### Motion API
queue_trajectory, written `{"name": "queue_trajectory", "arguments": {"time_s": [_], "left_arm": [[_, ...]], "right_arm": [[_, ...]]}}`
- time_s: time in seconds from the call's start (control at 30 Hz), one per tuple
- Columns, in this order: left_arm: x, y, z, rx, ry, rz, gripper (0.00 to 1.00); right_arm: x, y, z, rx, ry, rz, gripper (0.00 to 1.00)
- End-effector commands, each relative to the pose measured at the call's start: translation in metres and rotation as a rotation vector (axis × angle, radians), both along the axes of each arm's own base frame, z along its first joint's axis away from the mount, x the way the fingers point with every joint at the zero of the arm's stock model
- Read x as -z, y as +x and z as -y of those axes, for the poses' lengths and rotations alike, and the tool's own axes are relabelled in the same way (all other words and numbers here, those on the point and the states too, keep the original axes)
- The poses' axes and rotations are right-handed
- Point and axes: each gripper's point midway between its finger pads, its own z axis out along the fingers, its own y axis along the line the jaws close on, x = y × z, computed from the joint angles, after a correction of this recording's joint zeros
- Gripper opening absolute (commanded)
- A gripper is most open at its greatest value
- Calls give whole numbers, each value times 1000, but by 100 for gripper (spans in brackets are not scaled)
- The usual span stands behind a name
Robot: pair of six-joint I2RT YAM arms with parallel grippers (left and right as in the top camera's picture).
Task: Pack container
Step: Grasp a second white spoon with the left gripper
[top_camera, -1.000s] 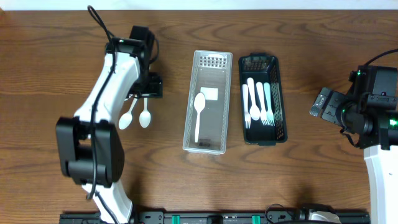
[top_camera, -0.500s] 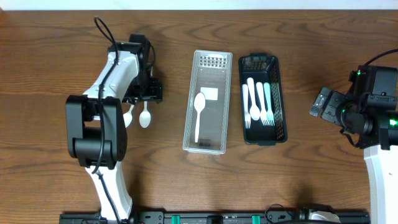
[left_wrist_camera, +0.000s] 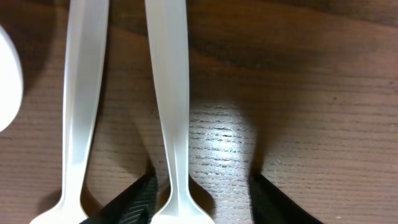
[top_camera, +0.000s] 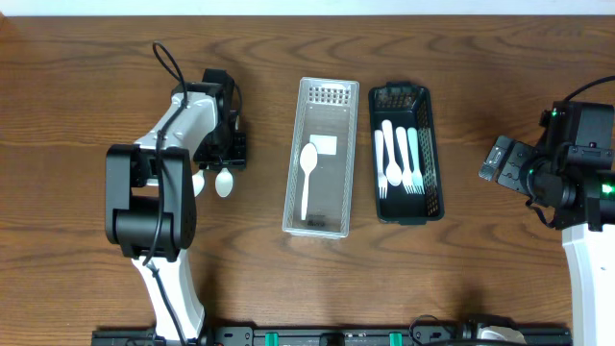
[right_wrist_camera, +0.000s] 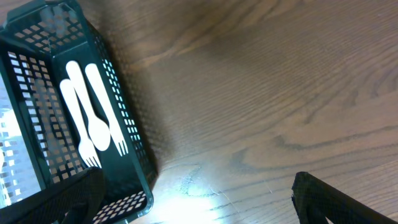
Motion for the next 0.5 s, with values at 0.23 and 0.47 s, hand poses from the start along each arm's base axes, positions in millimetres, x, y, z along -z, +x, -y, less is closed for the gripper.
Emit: {"name": "queue_trajectory", "arguments": {"time_s": [0.23, 0.47], "left_arm": [[8, -33, 3, 3, -32, -133, 6], [-72, -38, 9, 13, -35, -147, 6]], "right_arm": [[3, -2, 4, 8, -17, -13, 99], [1, 1, 4, 13, -10, -1, 99]]}}
